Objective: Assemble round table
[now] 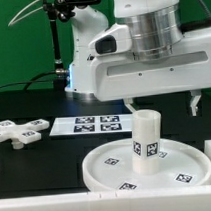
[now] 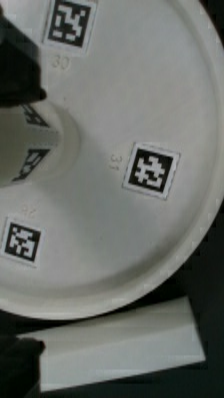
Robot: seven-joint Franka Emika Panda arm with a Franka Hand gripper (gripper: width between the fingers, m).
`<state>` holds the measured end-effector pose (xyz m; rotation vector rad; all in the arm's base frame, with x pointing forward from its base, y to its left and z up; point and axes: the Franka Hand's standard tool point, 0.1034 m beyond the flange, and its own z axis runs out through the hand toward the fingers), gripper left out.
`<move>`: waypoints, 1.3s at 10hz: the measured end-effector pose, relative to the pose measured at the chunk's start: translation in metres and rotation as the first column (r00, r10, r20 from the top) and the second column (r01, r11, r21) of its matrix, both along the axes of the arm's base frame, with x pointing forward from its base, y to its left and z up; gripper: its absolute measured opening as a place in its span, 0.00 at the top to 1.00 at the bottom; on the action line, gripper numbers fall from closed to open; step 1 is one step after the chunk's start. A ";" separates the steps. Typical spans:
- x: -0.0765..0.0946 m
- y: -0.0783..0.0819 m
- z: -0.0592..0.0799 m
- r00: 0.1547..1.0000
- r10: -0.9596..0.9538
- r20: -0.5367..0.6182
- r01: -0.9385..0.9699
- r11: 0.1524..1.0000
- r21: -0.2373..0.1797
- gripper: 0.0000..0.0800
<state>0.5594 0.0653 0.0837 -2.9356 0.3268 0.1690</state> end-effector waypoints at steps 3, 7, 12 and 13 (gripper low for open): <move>-0.004 -0.009 -0.001 0.970 0.243 0.033 -0.244 0.969 0.028 0.19; 0.000 -0.013 0.000 0.840 0.533 0.104 -0.537 0.843 0.016 0.19; 0.007 -0.009 0.002 0.593 0.790 0.154 -0.795 0.605 -0.041 0.19; 0.007 -0.010 0.002 0.537 0.828 0.162 -0.834 0.550 -0.047 0.19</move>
Offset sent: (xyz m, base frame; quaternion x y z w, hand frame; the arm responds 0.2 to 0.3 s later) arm 0.0000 0.0000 0.0000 0.0000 0.0000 -0.1938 0.9810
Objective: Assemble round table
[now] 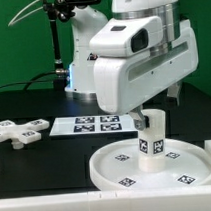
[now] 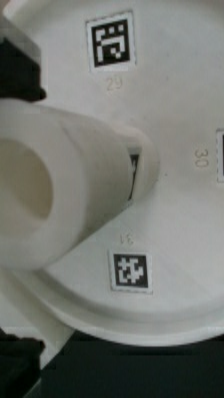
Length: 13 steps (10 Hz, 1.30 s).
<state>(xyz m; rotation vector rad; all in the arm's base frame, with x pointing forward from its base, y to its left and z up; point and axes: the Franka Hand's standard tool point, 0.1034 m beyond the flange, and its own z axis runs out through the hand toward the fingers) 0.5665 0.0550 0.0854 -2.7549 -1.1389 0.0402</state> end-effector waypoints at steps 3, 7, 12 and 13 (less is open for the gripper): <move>0.004 -0.005 -0.003 0.957 0.288 0.034 -0.288 0.958 -0.011 0.19; 0.005 -0.007 -0.006 0.856 0.514 0.045 -0.513 0.858 -0.032 0.19; 0.005 -0.014 -0.006 0.767 0.639 0.050 -0.638 0.769 -0.039 0.49; 0.005 -0.015 -0.006 0.768 0.638 0.050 -0.637 0.770 -0.039 0.49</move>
Offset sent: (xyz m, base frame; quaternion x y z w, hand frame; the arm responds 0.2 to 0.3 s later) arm 0.0130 0.0073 0.0010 -0.0243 0.0019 -0.1917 0.9811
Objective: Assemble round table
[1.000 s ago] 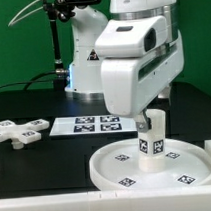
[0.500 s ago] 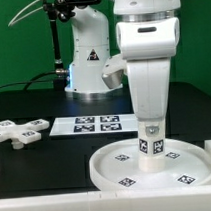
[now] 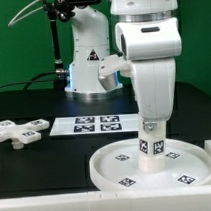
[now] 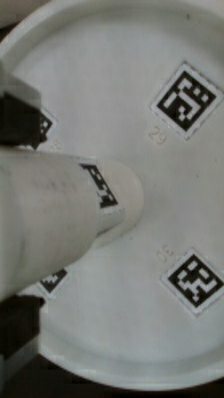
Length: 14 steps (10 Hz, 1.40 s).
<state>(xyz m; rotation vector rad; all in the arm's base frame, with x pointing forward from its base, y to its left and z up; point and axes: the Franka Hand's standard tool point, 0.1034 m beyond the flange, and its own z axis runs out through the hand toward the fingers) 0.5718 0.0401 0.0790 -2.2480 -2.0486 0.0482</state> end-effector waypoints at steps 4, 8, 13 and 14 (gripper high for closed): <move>0.000 0.000 0.000 0.993 -0.120 -0.006 0.119 0.993 -0.009 0.49; -0.001 -0.007 0.000 0.845 -0.534 -0.022 0.533 0.846 -0.033 0.49; 0.001 -0.005 0.001 0.593 -0.805 -0.017 0.804 0.592 -0.058 0.49; 0.001 -0.005 0.001 0.499 -0.866 -0.016 0.864 0.499 -0.070 0.49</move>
Offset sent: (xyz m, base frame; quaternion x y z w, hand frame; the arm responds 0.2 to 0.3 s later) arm 0.0000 0.0000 0.0000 0.0000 0.0000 0.0650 0.9979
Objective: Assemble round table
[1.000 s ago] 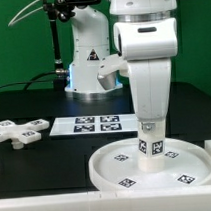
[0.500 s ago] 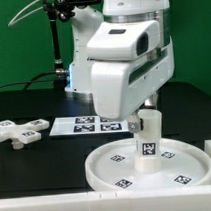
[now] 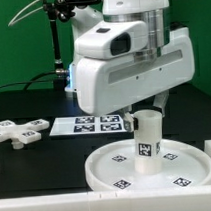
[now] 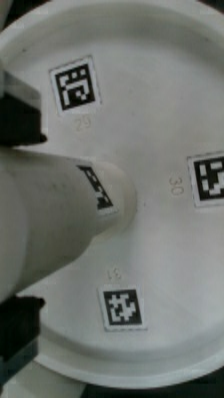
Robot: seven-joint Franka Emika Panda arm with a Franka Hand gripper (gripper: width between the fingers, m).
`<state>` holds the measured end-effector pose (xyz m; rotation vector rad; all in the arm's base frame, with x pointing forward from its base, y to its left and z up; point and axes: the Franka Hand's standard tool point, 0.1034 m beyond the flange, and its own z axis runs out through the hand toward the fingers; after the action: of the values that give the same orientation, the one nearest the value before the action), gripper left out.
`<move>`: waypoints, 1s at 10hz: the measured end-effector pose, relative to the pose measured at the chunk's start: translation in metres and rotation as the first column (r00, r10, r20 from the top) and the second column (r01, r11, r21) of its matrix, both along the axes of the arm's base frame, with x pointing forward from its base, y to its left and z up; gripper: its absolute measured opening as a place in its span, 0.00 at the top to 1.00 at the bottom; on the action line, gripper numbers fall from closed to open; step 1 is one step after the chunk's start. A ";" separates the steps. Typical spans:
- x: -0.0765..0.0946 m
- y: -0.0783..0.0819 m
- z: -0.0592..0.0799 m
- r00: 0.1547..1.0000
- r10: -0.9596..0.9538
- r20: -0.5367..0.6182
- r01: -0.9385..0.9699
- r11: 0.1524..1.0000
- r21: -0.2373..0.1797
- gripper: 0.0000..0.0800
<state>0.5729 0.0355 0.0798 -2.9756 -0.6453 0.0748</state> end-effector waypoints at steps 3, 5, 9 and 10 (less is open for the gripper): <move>-0.002 0.001 0.000 0.926 -0.374 -0.047 0.375 0.927 0.005 0.49; -0.002 0.005 0.000 0.852 -0.519 -0.070 0.521 0.854 -0.004 0.49; -0.002 0.009 0.000 0.711 -0.698 -0.087 0.698 0.716 -0.034 0.49; -0.002 0.009 0.000 0.666 -0.740 -0.091 0.740 0.671 -0.042 0.49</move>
Offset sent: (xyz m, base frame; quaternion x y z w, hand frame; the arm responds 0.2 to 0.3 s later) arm 0.0003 0.0027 0.0028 -0.0133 0.0074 0.2909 0.9566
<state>0.5706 0.0448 0.0799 -2.9457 0.6184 0.1566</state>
